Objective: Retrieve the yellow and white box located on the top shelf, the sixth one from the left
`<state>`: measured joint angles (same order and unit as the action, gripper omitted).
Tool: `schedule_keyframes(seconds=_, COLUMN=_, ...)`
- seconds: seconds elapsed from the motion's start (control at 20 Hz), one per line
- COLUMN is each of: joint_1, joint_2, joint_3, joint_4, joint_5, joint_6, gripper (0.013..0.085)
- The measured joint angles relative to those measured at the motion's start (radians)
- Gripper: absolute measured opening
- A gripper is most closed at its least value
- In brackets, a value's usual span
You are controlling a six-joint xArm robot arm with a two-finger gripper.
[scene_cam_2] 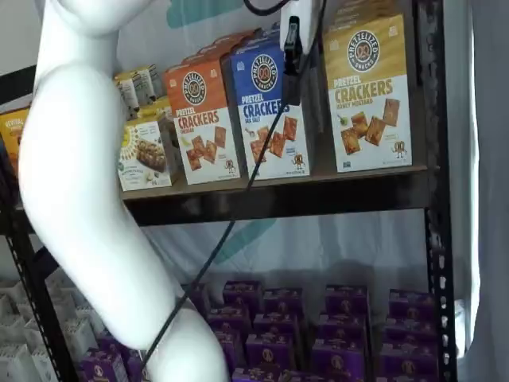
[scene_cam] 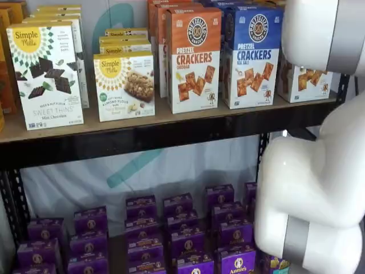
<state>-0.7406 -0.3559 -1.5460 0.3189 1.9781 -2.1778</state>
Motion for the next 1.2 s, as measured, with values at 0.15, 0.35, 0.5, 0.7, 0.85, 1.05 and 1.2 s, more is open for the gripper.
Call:
schedule_keyframes(seconds=0.15, joint_1=0.07, joint_2=0.002, joint_3=-0.019, joint_4=-0.137, joint_5=0.036, joint_6=0.007, gripper=0.085)
schedule_keyframes(seconds=0.35, joint_1=0.073, joint_2=-0.023, joint_3=0.004, joint_4=-0.152, joint_5=0.038, joint_6=0.007, gripper=0.085)
schedule_keyframes(seconds=0.5, joint_1=0.05, joint_2=-0.046, joint_3=0.026, joint_4=-0.118, joint_5=0.012, joint_6=0.0, gripper=0.085)
schedule_keyframes(seconds=0.7, joint_1=0.003, joint_2=-0.061, joint_3=0.032, joint_4=-0.049, joint_5=-0.018, joint_6=-0.015, gripper=0.085)
schedule_keyframes(seconds=0.85, joint_1=-0.059, joint_2=-0.055, joint_3=0.019, joint_4=0.057, joint_5=-0.017, joint_6=-0.021, gripper=0.085)
schedule_keyframes(seconds=1.05, joint_1=-0.125, joint_2=-0.079, joint_3=0.051, joint_4=0.194, joint_5=-0.071, joint_6=-0.023, gripper=0.085)
schedule_keyframes(seconds=1.2, joint_1=-0.158, joint_2=-0.105, joint_3=0.092, joint_4=0.279, joint_5=-0.134, joint_6=-0.024, gripper=0.085)
